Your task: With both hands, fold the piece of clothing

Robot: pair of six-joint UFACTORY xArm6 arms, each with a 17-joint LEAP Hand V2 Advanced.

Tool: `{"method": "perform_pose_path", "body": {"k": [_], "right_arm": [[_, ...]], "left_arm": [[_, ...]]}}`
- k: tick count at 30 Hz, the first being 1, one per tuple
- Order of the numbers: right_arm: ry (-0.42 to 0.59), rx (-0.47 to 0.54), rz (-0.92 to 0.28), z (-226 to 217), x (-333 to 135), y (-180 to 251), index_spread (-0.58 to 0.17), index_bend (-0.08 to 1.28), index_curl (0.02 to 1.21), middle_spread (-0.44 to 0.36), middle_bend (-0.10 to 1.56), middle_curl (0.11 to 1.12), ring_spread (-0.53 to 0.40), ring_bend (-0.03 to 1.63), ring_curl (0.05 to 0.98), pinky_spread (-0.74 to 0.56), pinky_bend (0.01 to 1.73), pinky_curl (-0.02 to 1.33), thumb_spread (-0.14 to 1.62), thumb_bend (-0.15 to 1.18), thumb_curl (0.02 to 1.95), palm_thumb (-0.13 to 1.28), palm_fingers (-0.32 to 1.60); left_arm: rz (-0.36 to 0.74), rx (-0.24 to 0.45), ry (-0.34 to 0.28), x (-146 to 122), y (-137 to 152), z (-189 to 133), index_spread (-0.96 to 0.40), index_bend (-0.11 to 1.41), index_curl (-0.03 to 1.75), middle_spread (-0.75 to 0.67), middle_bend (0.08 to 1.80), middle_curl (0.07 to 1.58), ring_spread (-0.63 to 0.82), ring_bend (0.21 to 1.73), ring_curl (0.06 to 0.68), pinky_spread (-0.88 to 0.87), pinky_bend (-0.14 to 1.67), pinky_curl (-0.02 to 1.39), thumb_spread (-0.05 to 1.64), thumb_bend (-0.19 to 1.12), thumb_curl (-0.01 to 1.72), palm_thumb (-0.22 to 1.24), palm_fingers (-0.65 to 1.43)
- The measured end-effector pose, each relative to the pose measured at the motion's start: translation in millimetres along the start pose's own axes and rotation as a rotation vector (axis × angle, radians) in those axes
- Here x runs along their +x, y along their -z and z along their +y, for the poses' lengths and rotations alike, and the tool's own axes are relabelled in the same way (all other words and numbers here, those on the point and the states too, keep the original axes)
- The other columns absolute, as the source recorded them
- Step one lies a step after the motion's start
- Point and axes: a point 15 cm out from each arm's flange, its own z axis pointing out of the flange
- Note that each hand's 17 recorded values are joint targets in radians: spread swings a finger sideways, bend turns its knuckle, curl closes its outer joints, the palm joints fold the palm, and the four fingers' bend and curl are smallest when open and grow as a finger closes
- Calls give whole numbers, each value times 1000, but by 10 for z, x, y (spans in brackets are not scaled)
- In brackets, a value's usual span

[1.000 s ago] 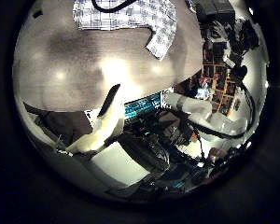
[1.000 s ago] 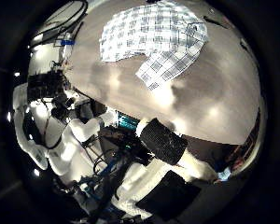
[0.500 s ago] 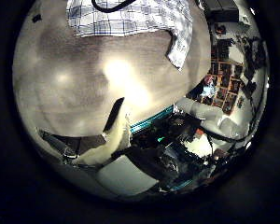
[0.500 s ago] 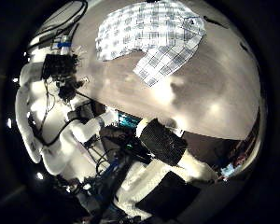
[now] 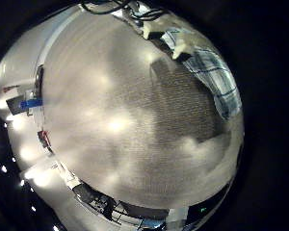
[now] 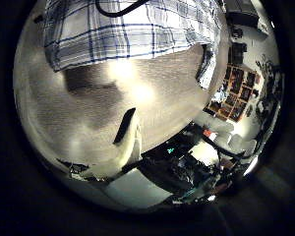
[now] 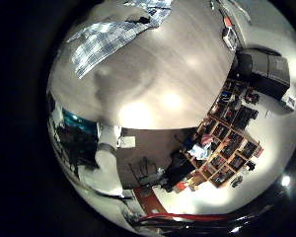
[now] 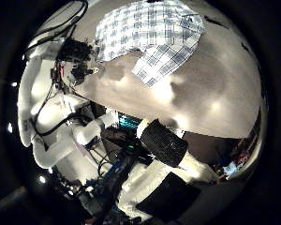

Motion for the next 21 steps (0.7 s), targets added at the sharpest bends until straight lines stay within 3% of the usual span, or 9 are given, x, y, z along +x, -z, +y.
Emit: {"method": "perform_pose_path", "body": {"k": [4, 7, 10, 14, 21], "right_arm": [[6, 4, 1, 7, 0, 10, -402, 171, 302, -79, 379, 375, -52, 737, 181, 340, 714, 95, 1320, -13, 290, 441, 304], [6, 7, 1, 20, -1, 22, -402, 170, 302, -79, 378, 375, -51, 735, 180, 345, 711, 94, 1320, -13, 289, 441, 305], [7, 7, 1, 20, -1, 21, -402, 172, 304, -79, 376, 376, -51, 729, 181, 352, 709, 95, 1320, -13, 289, 442, 306], [7, 8, 1, 17, -1, 23, -401, 170, 305, -80, 374, 376, -51, 725, 182, 356, 706, 96, 1321, -14, 289, 438, 308], [10, -7, -1, 18, -6, -35, -402, 166, 303, -87, 370, 375, -68, 737, 188, 344, 696, 94, 1325, -14, 288, 431, 321]], "left_arm": [[-21, -20, 1, 26, -44, 11, -149, 293, 394, 176, 179, 308, 305, 626, 207, 304, 337, 344, 1068, -20, 308, 371, 162], [-37, -37, 7, 3, -71, 32, -192, 377, 426, 84, 265, 336, 236, 592, 194, 272, 247, 316, 1061, -16, 313, 395, 314], [-47, -43, 2, 67, -41, 55, -289, 545, 490, -103, 564, 409, 16, 616, 181, 149, 139, 253, 1064, -13, 316, 418, 749], [-53, -63, -5, 96, -2, 141, -392, 613, 559, -285, 794, 530, -266, 792, 256, -99, 205, 256, 1083, -3, 324, 481, 1038], [-54, -97, -13, 101, 94, 326, -503, 682, 665, -416, 889, 645, -460, 964, 368, -390, 329, 320, 1244, 9, 320, 576, 1063]]}}
